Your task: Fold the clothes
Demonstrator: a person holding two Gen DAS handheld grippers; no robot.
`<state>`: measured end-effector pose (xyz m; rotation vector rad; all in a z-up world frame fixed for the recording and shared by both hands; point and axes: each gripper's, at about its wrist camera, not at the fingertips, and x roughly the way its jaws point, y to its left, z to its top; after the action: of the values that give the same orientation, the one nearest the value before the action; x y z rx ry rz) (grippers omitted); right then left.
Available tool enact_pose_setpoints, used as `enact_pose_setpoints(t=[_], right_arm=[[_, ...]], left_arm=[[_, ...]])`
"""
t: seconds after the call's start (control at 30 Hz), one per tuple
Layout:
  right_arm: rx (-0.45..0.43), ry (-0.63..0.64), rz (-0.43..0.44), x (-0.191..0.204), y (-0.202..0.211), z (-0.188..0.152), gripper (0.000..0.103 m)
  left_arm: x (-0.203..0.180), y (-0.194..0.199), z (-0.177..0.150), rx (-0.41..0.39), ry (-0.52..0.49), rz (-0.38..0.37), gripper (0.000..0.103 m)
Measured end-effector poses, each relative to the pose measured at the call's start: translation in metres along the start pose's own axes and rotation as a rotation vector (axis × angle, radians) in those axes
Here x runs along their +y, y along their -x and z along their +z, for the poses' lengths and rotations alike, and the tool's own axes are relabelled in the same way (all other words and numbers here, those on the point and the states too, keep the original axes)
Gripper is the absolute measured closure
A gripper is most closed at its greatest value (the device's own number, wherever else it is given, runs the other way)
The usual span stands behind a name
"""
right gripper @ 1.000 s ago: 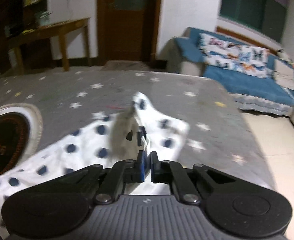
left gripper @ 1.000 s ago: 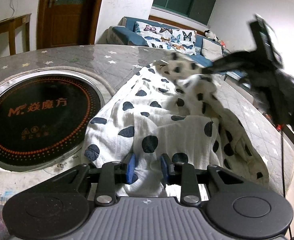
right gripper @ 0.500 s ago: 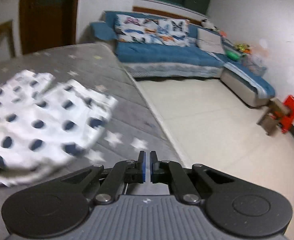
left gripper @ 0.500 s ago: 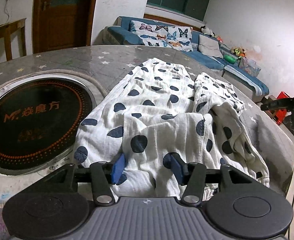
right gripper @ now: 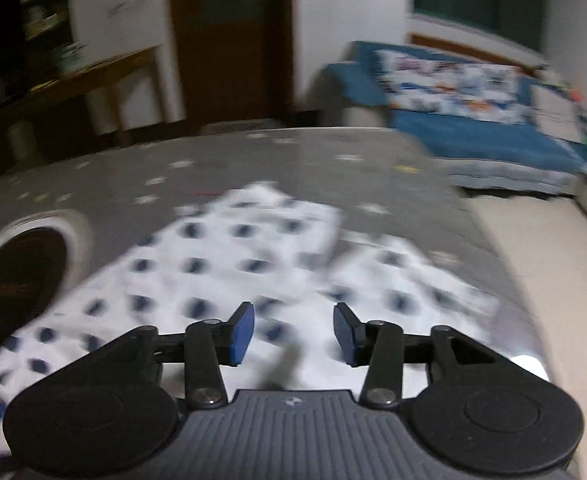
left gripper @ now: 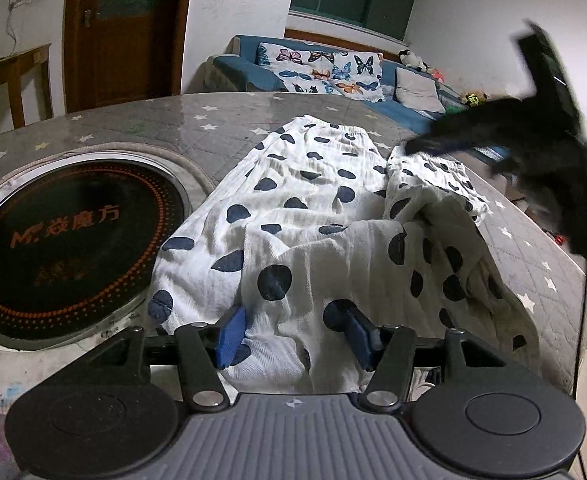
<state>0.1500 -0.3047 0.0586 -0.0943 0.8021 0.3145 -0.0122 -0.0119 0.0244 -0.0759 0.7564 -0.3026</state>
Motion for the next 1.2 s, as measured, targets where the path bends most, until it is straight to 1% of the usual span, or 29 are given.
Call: enact_pose_setpoints(t=[0.07,0.13,0.27,0.3,0.57,0.73,0.87,1.03,1.1,1.2], right_arm=[[0.034,0.029,0.034,0.019,-0.018,0.011,0.055],[0.078,0.056,0.05,0.036,-0.04,0.018,0.052],[0.148,0.086,0.024,0.05,-0.078,0.031,0.051],[0.147,0.085,0.02,0.051,-0.085,0.034,0.048],[0.127,0.066,0.048,0.067,-0.119,0.061,0.046],[0.122,0.1,0.093,0.095,-0.132,0.074,0.046],[0.13,0.156,0.083,0.115,-0.14,0.082,0.046],[0.127,0.154,0.119,0.134,-0.155,0.091,0.046],[0.114,0.16,0.148,0.139,-0.155,0.093,0.048],[0.098,0.14,0.158,0.138,-0.15,0.096,0.052]], left_arm=[[0.001,0.001,0.0,-0.001,0.004,-0.004,0.045],[0.002,0.002,-0.001,-0.002,0.005,-0.008,0.045],[0.005,0.005,-0.003,0.0,0.001,-0.019,0.045],[0.006,0.005,-0.004,0.001,-0.003,-0.023,0.045],[0.01,0.012,-0.009,0.001,-0.009,-0.045,0.045],[0.014,0.022,-0.016,-0.002,0.005,-0.038,0.045],[0.015,0.026,-0.018,0.001,-0.004,-0.043,0.046],[0.015,0.03,-0.022,0.0,-0.005,-0.023,0.048],[0.016,0.034,-0.023,-0.002,0.004,-0.014,0.048],[0.017,0.042,-0.025,-0.007,0.014,-0.002,0.048]])
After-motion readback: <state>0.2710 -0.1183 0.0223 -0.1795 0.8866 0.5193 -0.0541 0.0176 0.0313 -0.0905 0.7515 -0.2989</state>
